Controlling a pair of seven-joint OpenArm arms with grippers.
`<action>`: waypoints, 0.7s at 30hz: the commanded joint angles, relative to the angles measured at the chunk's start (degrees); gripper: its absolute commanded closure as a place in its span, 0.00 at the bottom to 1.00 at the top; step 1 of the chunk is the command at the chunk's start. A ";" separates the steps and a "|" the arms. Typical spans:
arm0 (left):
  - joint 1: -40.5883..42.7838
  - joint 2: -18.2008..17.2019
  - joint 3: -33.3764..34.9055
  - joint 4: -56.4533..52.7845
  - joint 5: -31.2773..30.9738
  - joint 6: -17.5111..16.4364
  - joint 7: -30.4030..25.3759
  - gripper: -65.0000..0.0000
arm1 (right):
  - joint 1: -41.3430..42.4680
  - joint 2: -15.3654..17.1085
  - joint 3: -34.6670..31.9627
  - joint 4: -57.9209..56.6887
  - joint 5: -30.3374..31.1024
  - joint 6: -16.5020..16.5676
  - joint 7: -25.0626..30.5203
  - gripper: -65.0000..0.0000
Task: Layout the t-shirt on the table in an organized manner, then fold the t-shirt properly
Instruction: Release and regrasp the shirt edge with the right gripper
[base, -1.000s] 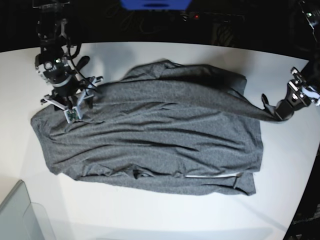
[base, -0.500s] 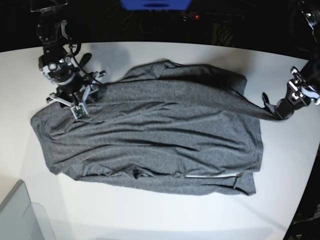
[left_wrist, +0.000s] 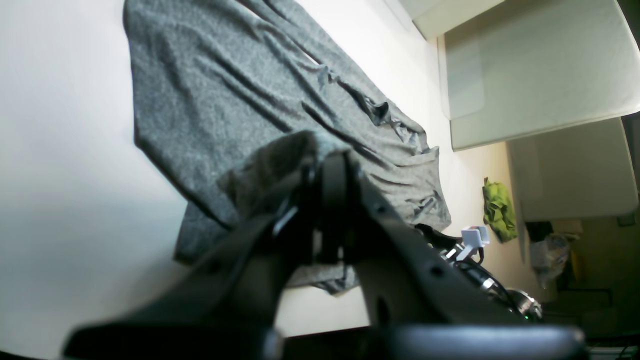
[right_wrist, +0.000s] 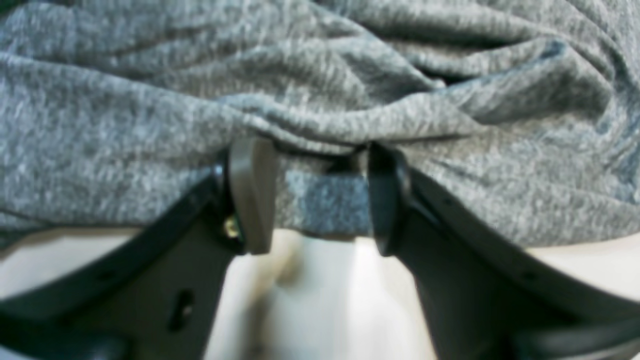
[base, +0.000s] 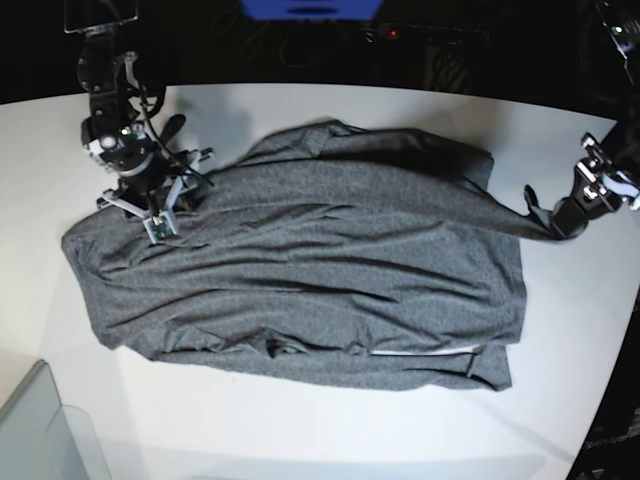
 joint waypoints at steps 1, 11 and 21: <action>-0.30 -0.87 -0.54 0.67 -2.17 0.97 -0.40 1.00 | 0.84 0.42 0.18 0.47 -0.10 -0.16 1.81 0.68; -0.12 -0.87 -0.54 0.75 -2.70 0.97 -0.40 1.00 | 0.40 0.42 0.62 2.14 -0.10 -0.16 4.01 1.00; 3.13 -0.78 -0.54 1.02 -7.27 0.97 -0.40 1.00 | -4.61 -1.69 7.91 11.28 -0.10 -0.16 3.92 1.00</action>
